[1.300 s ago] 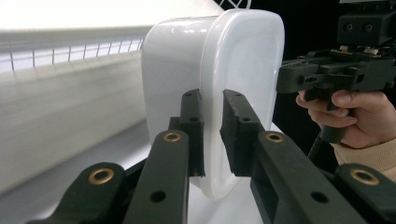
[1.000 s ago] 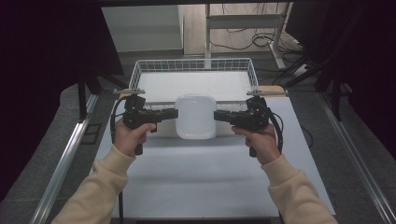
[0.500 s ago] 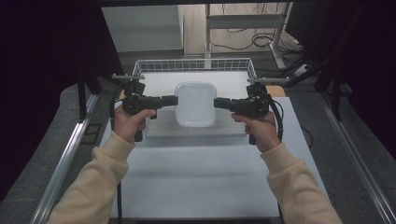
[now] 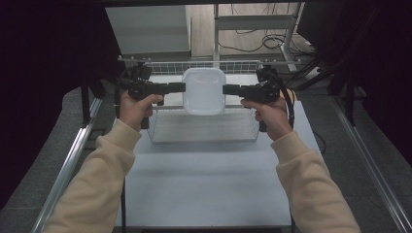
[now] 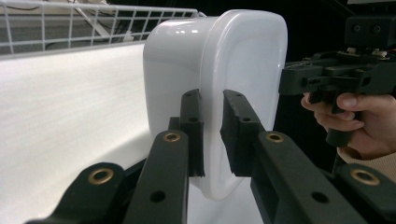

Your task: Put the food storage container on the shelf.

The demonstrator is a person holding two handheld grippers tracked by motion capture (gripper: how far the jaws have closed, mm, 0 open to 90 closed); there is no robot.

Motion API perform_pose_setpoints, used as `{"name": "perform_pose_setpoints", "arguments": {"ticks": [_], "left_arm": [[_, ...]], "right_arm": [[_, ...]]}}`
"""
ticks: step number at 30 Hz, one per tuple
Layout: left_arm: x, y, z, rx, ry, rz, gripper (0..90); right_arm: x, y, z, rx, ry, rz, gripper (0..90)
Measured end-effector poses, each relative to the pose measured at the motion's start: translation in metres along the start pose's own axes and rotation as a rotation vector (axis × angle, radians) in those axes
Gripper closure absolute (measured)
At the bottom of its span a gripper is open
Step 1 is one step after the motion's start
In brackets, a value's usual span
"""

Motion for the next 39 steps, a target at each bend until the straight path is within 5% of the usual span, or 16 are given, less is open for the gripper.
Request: {"name": "perform_pose_setpoints", "arguments": {"ticks": [19,30,39], "left_arm": [[0.023,-0.034,0.035,-0.128,-0.018,0.012,78.8],[0.042,-0.052,0.069,-0.35,0.03,0.055,73.8],[0.051,-0.051,0.076,-0.37,0.013,0.074,66.9]], "right_arm": [[0.032,-0.016,-0.045,0.141,-0.032,0.04,80.2],[0.054,-0.02,-0.07,0.294,-0.038,0.074,70.4],[0.065,-0.011,-0.087,0.38,-0.048,0.068,63.9]]}}
Point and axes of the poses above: each handheld gripper's, and its own axes: x roughly forward along the jaws, y roughly out of its underside, z roughly to its left, the point moved 1 cm from there along x, roughly forward along the jaws, and after that the axes turned 14 degrees about -x, right-handed, at the moved point
